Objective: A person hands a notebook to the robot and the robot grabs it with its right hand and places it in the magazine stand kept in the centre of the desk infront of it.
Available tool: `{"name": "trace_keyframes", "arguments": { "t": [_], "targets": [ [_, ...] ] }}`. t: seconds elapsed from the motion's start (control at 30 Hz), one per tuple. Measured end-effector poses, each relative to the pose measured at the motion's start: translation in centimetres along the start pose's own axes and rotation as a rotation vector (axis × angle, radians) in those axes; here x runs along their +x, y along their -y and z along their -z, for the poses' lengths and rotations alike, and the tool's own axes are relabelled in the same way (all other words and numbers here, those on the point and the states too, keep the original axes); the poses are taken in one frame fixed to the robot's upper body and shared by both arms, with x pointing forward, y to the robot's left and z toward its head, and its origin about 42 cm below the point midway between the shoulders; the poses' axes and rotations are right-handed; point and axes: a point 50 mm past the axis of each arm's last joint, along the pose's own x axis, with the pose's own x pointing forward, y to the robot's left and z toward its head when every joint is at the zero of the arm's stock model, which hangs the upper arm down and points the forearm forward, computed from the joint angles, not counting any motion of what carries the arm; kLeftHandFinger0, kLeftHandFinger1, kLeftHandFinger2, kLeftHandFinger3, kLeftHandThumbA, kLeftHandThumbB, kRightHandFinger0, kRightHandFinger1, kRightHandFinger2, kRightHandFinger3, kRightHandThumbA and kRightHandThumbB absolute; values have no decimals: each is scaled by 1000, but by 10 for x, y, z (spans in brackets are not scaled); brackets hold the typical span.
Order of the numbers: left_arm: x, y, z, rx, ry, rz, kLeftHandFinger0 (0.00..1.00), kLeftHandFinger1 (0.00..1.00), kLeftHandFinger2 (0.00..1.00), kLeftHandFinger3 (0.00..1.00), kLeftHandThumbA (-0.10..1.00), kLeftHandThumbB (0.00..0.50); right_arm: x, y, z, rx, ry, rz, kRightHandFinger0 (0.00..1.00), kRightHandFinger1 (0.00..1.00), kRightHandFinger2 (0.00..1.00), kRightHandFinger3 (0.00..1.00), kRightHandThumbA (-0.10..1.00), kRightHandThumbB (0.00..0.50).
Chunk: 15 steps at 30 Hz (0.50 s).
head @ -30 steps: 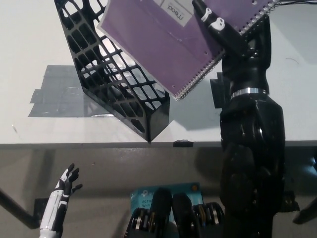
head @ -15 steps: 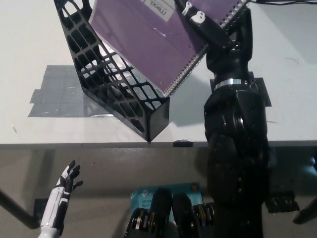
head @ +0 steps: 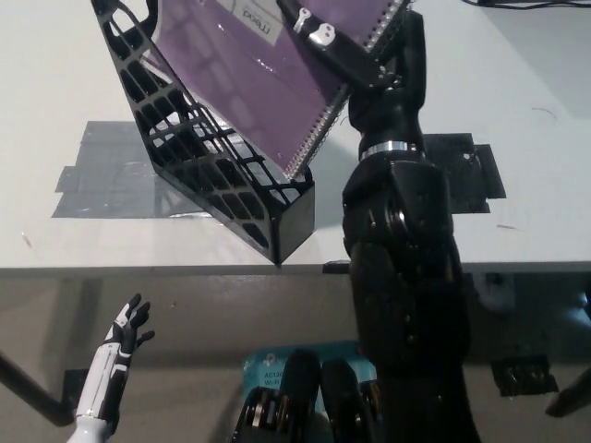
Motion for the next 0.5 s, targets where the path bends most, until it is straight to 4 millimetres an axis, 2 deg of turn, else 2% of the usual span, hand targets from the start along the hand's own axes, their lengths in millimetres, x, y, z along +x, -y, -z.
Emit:
{"name": "trace_keyframes", "arguments": {
  "t": [0.17, 0.5],
  "targets": [
    [1, 0, -1, -2, 3, 1, 928, 1000, 1000, 1000, 1000, 500, 3, -9, 10, -31, -7, -10, 0, 0, 0, 0, 807, 0],
    [1, 0, -1, -2, 3, 5, 934, 1000, 1000, 1000, 1000, 500, 8, -23, 30, -60, -26, -6, 0, 0, 0, 0, 875, 0]
  ]
}}
